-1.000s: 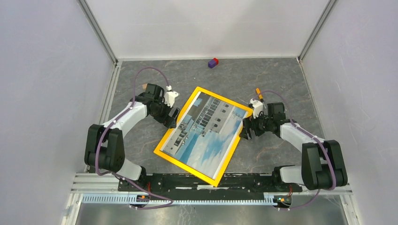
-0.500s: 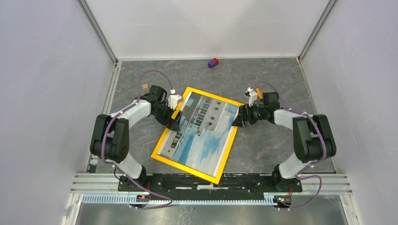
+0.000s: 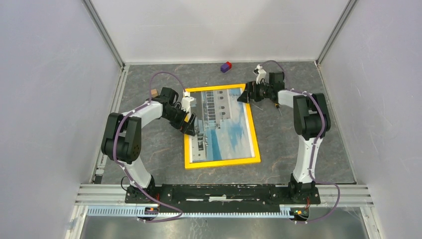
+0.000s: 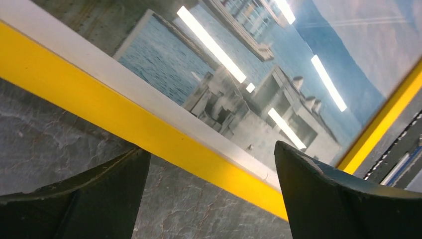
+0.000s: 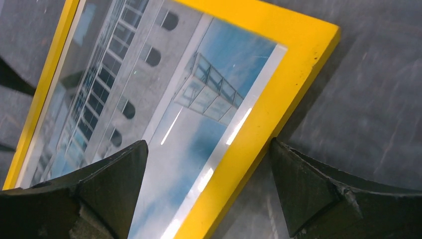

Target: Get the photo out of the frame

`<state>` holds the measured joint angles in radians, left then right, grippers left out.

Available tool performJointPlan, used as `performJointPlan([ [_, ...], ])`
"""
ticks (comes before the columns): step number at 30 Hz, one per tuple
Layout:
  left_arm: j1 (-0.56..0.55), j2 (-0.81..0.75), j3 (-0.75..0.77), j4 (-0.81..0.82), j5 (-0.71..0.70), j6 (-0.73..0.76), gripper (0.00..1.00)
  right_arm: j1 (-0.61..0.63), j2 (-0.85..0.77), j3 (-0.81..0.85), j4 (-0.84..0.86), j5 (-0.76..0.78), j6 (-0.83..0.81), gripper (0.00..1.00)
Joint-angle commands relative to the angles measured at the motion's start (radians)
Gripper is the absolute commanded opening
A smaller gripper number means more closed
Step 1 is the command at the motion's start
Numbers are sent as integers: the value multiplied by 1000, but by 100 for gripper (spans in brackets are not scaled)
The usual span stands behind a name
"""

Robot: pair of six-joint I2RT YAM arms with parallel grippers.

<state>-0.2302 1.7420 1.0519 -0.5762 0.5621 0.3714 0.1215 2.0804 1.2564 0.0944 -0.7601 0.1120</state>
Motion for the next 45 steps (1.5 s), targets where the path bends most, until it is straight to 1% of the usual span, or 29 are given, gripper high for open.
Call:
performJointPlan([
  [1, -11, 16, 7, 27, 131, -31, 100, 47, 109, 181, -58, 58, 48, 98],
  [3, -10, -24, -11, 1, 131, 0, 100, 49, 125, 238, -82, 69, 41, 98],
  [5, -11, -86, -45, -31, 105, 47, 100, 50, 111, 252, -93, 76, 27, 98],
  [8, -11, -194, -83, -90, 8, 130, 100, 47, 62, 247, -158, 117, -33, 98],
  [13, -11, -342, -84, -239, -196, 385, 100, 30, -20, 233, -263, 189, -104, 98],
  [16, -14, -407, -105, -299, -271, 572, 100, 27, -66, 206, -312, 223, -136, 98],
  [18, -23, -443, -141, -309, -325, 664, 100, 29, -102, 162, -319, 238, -143, 98],
  [20, -33, -483, -194, -309, -350, 746, 100, 28, -132, 116, -315, 254, -141, 98],
  [23, -60, -542, -274, -309, -332, 849, 100, 31, -156, 54, -309, 254, -129, 98],
  [26, -145, -566, -340, -309, -352, 915, 100, 44, -148, 30, -319, 254, -122, 98],
  [29, -227, -545, -363, -307, -337, 913, 100, 58, -133, 24, -320, 252, -114, 98],
  [32, -287, -488, -353, -315, -281, 846, 100, 79, -115, 24, -297, 274, -113, 98],
  [36, -378, -407, -349, -292, -235, 793, 100, 109, -53, 103, -332, 270, -119, 98],
  [40, -472, -353, -306, -235, -220, 709, 100, 135, -10, 154, -338, 258, -120, 98],
  [45, -548, -278, -205, -205, -172, 585, 100, 179, 50, 236, -363, 223, -141, 98],
])
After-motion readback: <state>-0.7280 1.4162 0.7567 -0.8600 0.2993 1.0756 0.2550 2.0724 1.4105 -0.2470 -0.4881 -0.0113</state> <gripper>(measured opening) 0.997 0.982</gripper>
